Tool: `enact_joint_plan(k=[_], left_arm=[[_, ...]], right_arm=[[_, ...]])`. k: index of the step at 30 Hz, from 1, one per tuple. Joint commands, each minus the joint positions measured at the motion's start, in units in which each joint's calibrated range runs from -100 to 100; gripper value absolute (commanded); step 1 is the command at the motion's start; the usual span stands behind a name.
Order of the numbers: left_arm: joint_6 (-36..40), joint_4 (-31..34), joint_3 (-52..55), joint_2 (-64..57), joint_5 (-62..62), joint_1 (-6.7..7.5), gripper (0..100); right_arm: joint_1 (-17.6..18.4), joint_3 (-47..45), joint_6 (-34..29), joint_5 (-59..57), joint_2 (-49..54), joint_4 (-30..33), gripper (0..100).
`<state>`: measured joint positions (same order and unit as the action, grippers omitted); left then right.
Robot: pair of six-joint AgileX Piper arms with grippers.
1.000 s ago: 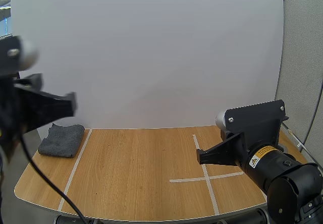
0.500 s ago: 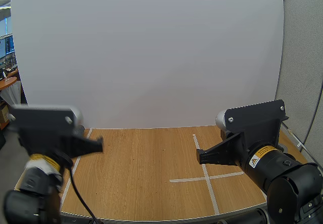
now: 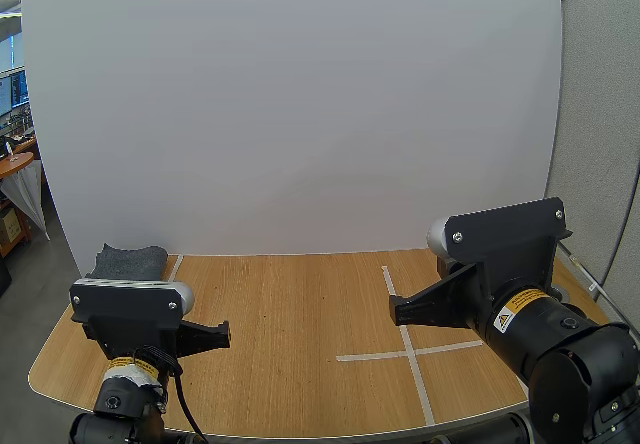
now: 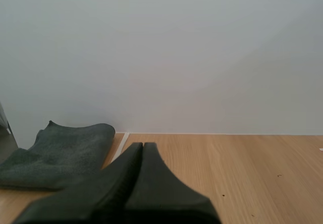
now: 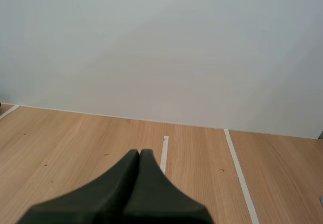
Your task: Fold the towel
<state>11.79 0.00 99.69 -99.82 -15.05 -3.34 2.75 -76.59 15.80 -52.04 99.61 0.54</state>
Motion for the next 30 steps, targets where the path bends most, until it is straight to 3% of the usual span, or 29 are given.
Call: enact_joint_plan(k=[1, 9, 20, 26, 30], left_arm=[[1.26, -3.21, 0.31, -0.18, 0.79, 0.21, 0], [1.26, -2.57, 0.31, -0.18, -15.26, 0.21, 0], [1.26, -2.77, 0.31, -0.18, -14.31, 0.21, 0], [1.26, -2.77, 0.31, -0.18, -14.31, 0.21, 0], [1.26, -2.77, 0.31, -0.18, -14.31, 0.21, 0]], right_arm=[[0.13, -0.19, 0.0, 1.16, 0.39, 0.2, 0], [0.13, -0.19, 0.0, 1.16, 0.39, 0.2, 0], [0.13, -1.26, 0.0, 2.29, 0.39, 0.2, 0], [0.13, -11.1, 0.0, 14.26, 0.39, 0.2, 0], [0.13, -17.35, 0.0, 15.81, 0.39, 0.2, 0]])
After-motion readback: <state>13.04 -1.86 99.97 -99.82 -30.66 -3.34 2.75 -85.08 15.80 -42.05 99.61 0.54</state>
